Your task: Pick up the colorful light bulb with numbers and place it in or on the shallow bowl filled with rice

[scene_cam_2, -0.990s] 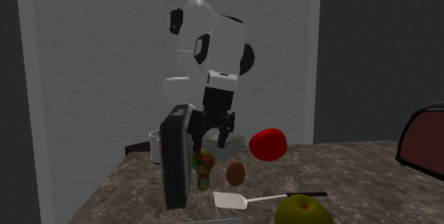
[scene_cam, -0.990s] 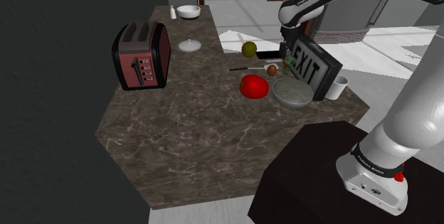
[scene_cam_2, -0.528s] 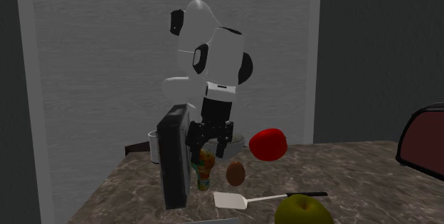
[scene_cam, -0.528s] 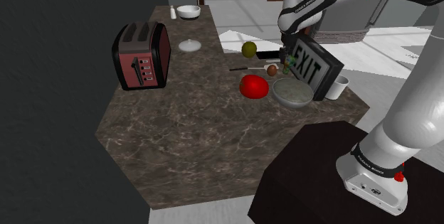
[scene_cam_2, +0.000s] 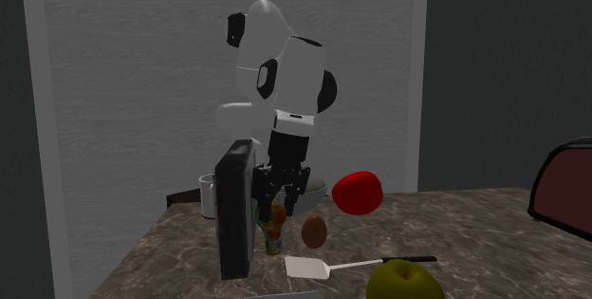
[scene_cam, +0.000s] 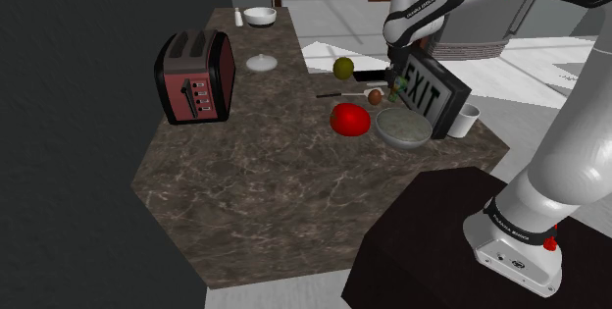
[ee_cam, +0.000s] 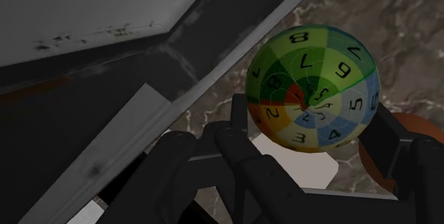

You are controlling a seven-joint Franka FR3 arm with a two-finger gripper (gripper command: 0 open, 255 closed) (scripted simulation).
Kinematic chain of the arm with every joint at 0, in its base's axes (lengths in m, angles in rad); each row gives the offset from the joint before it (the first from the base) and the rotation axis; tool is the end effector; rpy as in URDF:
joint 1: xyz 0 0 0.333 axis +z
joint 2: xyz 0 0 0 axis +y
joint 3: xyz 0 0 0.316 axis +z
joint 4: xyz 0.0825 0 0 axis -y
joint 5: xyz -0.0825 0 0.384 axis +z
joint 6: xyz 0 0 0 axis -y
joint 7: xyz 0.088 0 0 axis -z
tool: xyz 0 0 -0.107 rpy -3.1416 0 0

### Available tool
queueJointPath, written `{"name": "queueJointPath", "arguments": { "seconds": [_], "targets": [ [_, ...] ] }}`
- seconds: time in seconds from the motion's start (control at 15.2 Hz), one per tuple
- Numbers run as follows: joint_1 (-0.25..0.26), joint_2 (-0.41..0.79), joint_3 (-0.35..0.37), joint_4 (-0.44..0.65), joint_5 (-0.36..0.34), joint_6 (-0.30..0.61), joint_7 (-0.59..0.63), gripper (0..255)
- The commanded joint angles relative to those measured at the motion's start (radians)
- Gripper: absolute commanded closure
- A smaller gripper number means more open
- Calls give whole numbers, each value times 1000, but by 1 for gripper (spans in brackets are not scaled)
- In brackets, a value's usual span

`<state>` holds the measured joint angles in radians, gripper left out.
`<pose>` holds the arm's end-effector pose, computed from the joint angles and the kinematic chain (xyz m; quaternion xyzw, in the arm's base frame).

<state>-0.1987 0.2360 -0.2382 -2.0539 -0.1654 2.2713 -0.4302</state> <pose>0.5285 -0.2477 0.3257 0.9945 0.0533 -0.0445 0.0789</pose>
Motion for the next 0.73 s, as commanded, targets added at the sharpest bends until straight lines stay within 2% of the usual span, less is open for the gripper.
{"name": "queueJointPath", "arguments": {
  "seconds": [0.0, 0.4, 0.66],
  "targets": [
    [-1, 1, -1, -2, 0, 0, 0, 255],
    [-1, 2, -1, 0, 0, -1, 0, 255],
    [1, -28, -1, 18, -2, -49, -5, 255]
  ]
}}
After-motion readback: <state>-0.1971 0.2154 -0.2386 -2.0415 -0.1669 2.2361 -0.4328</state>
